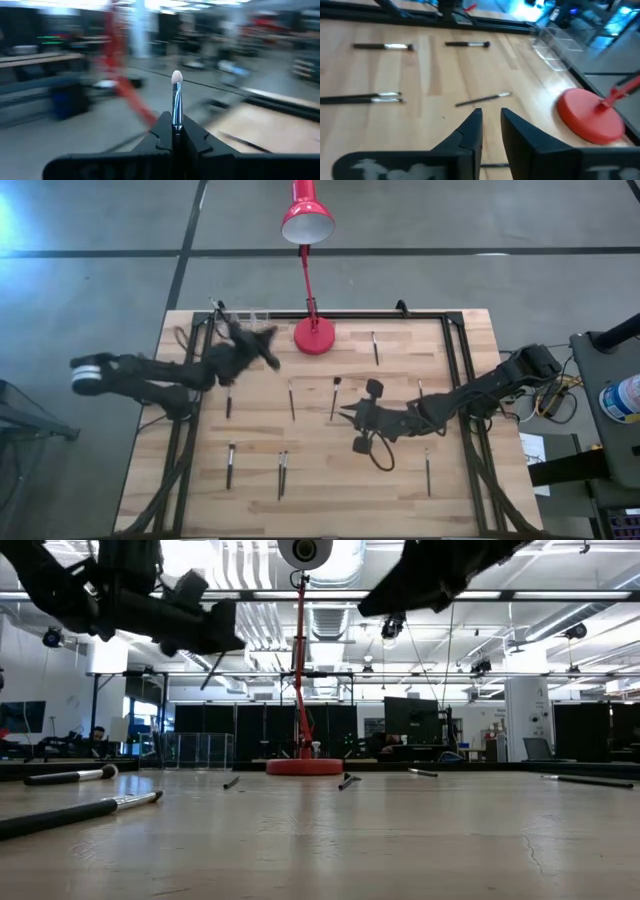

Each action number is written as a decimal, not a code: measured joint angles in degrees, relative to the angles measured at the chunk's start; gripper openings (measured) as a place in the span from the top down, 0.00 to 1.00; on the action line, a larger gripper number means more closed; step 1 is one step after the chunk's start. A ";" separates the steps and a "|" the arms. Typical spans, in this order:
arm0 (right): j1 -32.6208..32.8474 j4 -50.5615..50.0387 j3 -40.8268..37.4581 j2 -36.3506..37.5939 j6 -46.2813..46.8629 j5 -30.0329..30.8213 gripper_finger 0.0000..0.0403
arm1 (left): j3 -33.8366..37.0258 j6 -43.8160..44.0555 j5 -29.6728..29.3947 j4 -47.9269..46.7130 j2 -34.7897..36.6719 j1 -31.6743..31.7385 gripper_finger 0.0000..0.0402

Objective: Pick & Place Makeup Supplies
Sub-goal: Put the makeup brush into the transparent organizer

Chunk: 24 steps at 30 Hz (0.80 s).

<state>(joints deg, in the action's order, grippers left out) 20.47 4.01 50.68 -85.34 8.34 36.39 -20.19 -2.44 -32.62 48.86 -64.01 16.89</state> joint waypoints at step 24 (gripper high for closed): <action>0.13 5.58 -3.87 0.00 -2.38 2.83 0.96 | -0.89 -7.83 -11.62 27.21 -19.16 31.23 0.98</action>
<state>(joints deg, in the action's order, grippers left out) 20.60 9.58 46.81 -85.34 5.96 39.22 -21.08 -10.27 -44.24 76.07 -83.16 48.12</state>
